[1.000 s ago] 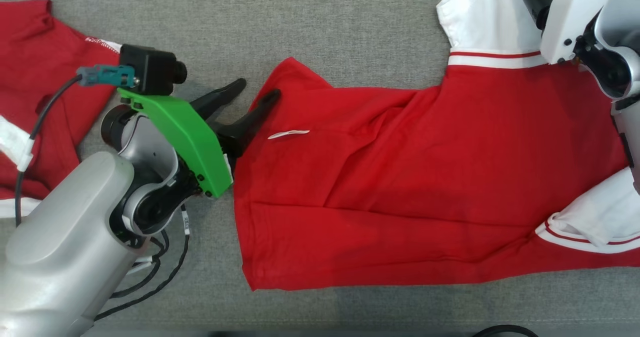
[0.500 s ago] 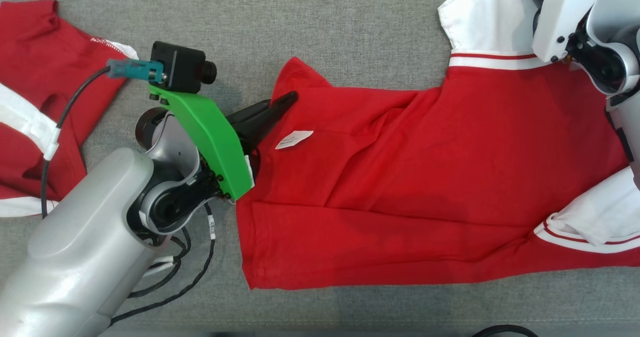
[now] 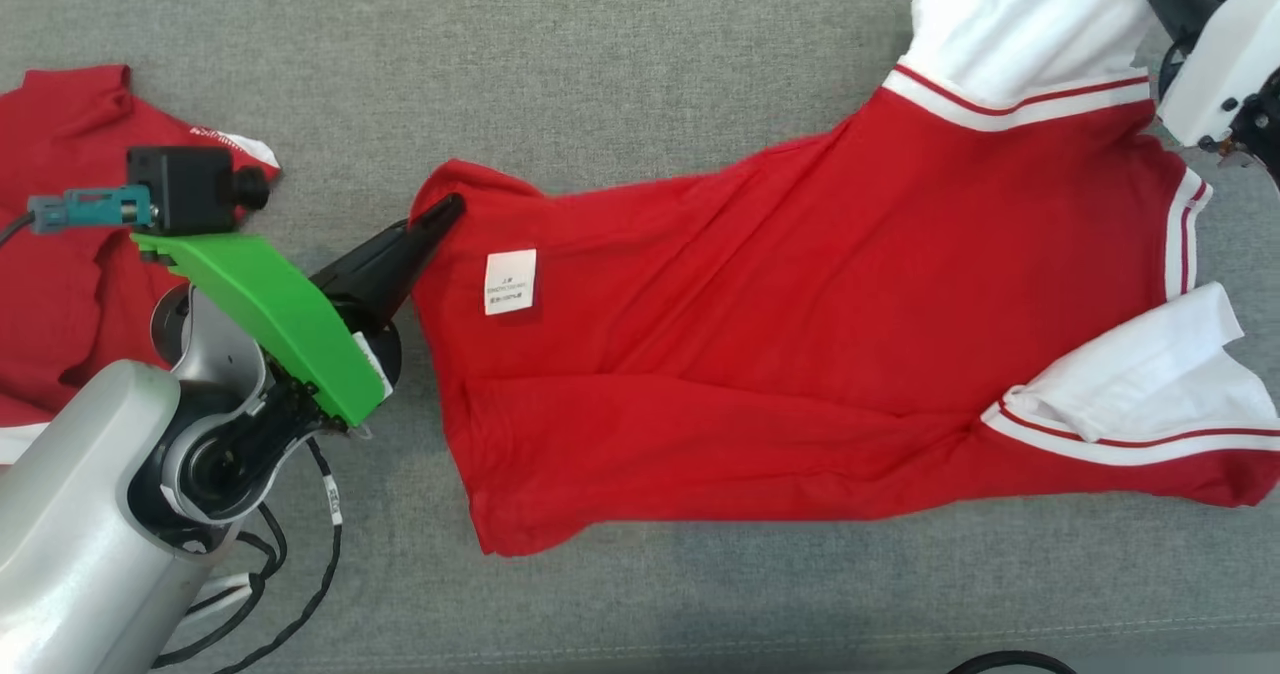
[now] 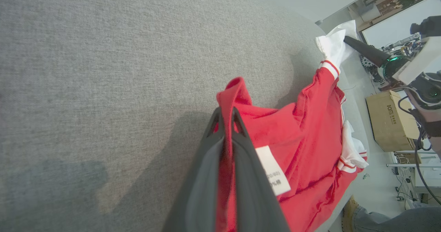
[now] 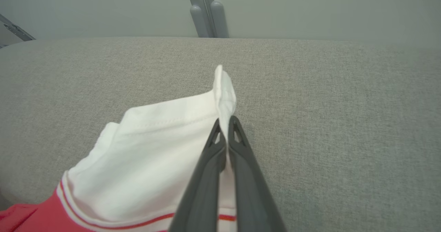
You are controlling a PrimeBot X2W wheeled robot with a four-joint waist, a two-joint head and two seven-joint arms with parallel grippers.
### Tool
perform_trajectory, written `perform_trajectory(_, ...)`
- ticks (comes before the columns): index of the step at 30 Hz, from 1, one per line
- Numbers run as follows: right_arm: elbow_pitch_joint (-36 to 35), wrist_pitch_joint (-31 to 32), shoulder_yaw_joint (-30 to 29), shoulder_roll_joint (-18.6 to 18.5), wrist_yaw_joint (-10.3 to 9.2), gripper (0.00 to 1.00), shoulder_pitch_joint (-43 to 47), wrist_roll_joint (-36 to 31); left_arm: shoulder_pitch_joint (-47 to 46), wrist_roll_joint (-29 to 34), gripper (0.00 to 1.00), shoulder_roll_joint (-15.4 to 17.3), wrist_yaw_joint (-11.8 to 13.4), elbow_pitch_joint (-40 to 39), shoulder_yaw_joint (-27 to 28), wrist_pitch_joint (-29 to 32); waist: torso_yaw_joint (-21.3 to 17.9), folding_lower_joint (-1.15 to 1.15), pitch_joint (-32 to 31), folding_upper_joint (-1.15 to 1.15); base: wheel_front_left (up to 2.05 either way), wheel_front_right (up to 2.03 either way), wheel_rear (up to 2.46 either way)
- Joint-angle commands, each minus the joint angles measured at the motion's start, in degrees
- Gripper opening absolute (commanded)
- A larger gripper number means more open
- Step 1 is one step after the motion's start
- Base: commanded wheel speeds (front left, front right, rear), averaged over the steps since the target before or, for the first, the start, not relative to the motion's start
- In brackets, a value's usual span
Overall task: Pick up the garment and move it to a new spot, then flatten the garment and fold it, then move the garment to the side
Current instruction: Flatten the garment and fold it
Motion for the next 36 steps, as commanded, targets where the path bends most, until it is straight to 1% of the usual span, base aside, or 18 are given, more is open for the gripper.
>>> perform_trajectory(1,-0.4,-0.44,-0.41,-0.49,-0.03,0.0,1.29,0.77,0.85,-0.98,0.0,0.32,0.54,-0.04,0.58,-0.48,-0.83,0.0,-1.14,0.0,0.0,0.0,0.0)
perform_trajectory(5,-0.98,-0.23,-0.85,-1.1,-0.03,0.0,3.65,1.54,1.7,-1.23,0.0,0.17,1.86,1.19,1.15,-1.04,-1.56,0.0,-1.74,0.0,0.0,0.0,0.0)
perform_trajectory(9,-1.77,-0.56,-0.91,-1.1,-0.03,0.0,5.19,1.96,1.76,-1.72,0.0,-0.26,2.5,3.03,1.63,-1.33,-2.12,0.0,-1.74,0.0,0.0,0.0,0.0)
perform_trajectory(15,-2.58,-2.11,-1.11,-0.76,-0.03,0.0,5.65,1.13,0.23,-1.58,0.0,-1.24,2.34,5.23,1.83,-1.69,-2.44,0.0,-1.38,0.0,0.0,0.0,0.0)
perform_trajectory(19,-3.71,-3.47,-0.07,-0.47,-0.02,0.0,6.36,1.45,-0.07,-0.36,0.0,-2.02,1.57,5.2,1.57,-2.93,-2.54,0.0,-1.67,0.0,0.0,0.0,0.0)
perform_trajectory(23,-6.38,-4.87,1.63,-1.23,-0.03,0.0,8.83,2.4,2.41,0.19,0.0,-2.13,1.02,2.86,1.63,-5.06,-2.56,0.0,-2.87,0.0,0.0,0.0,0.0)
perform_trajectory(26,-9.75,-7.01,1.55,-2.23,-0.02,0.0,11.94,3.93,4.63,0.2,0.0,-1.92,1.21,-0.18,1.89,-6.9,-2.4,0.0,-4.13,0.0,0.0,0.0,0.0)
perform_trajectory(32,-17.77,-11.12,-1.19,-4.29,-0.03,0.0,22.48,6.24,12.13,-0.22,0.0,-0.98,3.04,-7.76,2.05,-10.61,-3.54,0.0,-6.15,0.0,0.0,0.0,0.0)
perform_trajectory(36,-22.03,-13.18,-3.91,-3.92,-0.02,0.0,31.14,7.27,18.03,-1.0,0.0,-0.32,4.66,-11.77,2.86,-13.93,-4.54,0.0,-6.74,0.0,0.0,0.0,0.0)
